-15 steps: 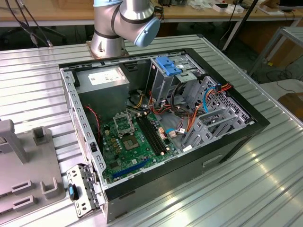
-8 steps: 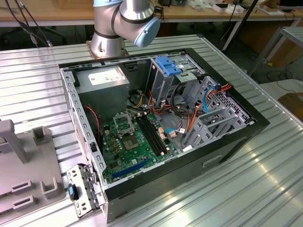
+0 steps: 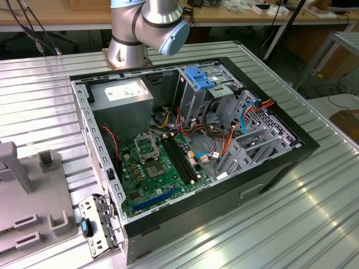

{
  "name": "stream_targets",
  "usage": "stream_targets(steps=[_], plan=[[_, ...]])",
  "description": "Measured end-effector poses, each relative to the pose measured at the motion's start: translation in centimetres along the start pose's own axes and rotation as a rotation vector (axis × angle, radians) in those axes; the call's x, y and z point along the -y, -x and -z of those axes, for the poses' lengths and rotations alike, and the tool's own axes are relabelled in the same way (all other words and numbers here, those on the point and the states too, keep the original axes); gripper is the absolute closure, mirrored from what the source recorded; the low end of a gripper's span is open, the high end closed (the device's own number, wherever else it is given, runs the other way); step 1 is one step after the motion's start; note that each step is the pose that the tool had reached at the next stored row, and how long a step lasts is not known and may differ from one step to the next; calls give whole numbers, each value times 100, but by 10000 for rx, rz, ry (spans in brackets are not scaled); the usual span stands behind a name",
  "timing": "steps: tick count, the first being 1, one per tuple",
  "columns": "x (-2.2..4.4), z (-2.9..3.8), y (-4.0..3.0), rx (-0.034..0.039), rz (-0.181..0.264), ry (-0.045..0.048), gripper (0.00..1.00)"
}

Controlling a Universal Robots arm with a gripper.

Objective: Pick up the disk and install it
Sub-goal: 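Pick up the disk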

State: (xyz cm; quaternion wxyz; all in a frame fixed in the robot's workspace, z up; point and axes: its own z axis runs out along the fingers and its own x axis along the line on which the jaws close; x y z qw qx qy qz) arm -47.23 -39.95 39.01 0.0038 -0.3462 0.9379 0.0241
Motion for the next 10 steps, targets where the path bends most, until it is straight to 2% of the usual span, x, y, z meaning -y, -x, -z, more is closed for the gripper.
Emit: stream_targets(steps=[6,10], plan=[[0,0,0,-33,781,18,89],[0,0,0,-48,1139,27,89]])
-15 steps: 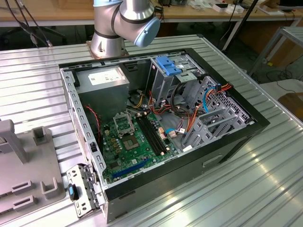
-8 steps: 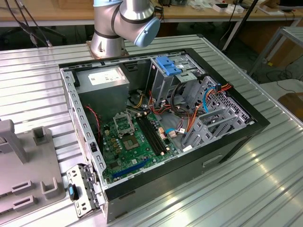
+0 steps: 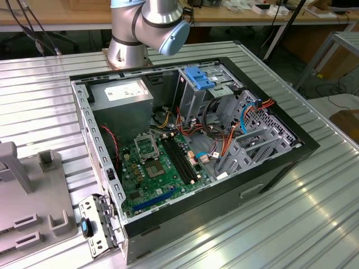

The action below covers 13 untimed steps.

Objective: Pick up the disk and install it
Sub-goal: 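Pick up the disk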

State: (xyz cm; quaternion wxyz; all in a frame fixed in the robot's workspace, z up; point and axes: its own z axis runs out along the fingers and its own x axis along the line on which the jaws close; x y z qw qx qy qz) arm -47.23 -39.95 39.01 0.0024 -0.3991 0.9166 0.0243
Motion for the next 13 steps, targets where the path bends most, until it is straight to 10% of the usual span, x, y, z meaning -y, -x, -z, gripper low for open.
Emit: stream_targets(steps=[13], plan=[[0,0,0,-81,1884,45,89]])
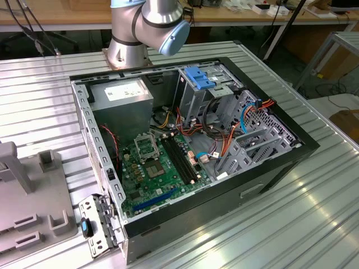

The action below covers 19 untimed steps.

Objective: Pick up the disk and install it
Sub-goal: 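Pick up the disk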

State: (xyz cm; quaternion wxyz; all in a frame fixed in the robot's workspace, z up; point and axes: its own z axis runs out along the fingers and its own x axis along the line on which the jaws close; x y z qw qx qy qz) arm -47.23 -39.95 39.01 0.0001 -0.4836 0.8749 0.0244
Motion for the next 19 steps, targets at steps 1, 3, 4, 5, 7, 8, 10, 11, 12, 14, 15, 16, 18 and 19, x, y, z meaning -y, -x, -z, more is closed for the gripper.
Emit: stream_targets(steps=[1,3,4,5,7,8,10,11,12,14,15,16,18,19], plan=[[0,0,0,-6,149,4,89],[0,0,0,-20,463,12,89],[0,0,0,-25,571,14,89],[0,0,0,-29,689,17,89],[0,0,0,-48,1133,27,89],[0,0,0,-53,1238,30,89],[0,0,0,-68,1605,38,89],[0,0,0,-82,1923,46,89],[2,-1,2,-89,2107,50,89],[2,0,2,-102,2386,57,89],[3,-1,2,-108,2521,60,89],[3,-1,2,-112,2609,62,89],[3,-1,2,-120,2806,67,89],[4,-1,2,-125,2947,70,89]])
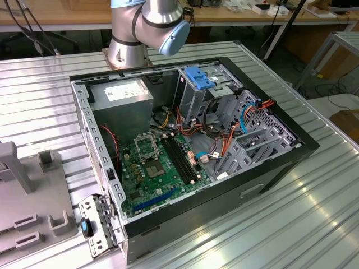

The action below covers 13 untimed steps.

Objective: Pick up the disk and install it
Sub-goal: 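Pick up the disk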

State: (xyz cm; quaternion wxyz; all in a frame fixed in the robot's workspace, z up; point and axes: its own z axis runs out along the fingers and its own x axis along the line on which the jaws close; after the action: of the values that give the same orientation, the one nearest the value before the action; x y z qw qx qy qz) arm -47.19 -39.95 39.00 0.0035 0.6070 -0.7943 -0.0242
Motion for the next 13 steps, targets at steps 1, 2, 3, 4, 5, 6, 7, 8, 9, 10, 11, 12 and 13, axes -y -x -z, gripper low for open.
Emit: stream_targets(steps=[1,2,3,4,5,6,7,8,9,10,11,12,13], plan=[[0,0,0,-8,184,4,89],[0,0,0,-16,365,9,89],[-1,0,0,-21,483,11,89],[0,0,0,-25,578,13,89],[0,0,0,-31,739,17,89],[0,0,0,-42,987,23,89],[0,-2,0,-52,1253,23,89],[0,-4,0,-57,1379,23,89],[1,-6,0,-60,1475,18,89],[1,-15,0,-63,1642,-5,89],[0,-38,5,-48,1797,-115,89],[-1,-44,10,-47,1827,-127,89],[0,-44,9,-48,1833,-126,89]])
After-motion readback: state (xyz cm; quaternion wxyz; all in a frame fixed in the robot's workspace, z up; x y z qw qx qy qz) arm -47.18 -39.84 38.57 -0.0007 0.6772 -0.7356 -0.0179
